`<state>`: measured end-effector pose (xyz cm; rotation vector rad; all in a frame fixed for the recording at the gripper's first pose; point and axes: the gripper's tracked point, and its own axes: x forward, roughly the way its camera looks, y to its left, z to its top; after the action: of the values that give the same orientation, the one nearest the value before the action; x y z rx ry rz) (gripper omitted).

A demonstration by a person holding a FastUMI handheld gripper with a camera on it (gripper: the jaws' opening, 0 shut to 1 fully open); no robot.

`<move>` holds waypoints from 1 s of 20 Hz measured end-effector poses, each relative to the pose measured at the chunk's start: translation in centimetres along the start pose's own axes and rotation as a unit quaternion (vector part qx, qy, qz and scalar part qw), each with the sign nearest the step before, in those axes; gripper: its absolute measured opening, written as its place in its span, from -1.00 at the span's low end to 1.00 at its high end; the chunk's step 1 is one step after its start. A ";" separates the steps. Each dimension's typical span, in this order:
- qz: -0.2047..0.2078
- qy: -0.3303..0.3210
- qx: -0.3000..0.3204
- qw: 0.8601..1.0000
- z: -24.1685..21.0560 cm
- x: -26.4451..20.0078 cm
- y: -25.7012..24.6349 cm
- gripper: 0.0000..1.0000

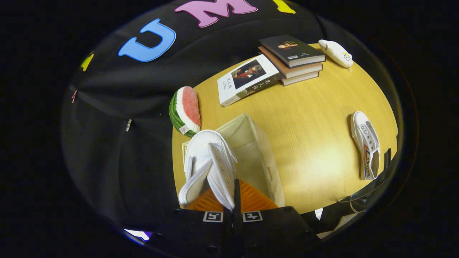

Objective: Open the storage box then place both shoes into the box .Put the left shoe in first, then the right shoe, with the right side of both shoes facing outward in a uniform manner.

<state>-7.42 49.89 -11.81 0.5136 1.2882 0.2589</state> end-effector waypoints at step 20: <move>0.055 0.061 0.018 0.996 -5.2 7.1 5.1 1.00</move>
<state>-10.00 58.71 -16.27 0.6074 1.3863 0.3647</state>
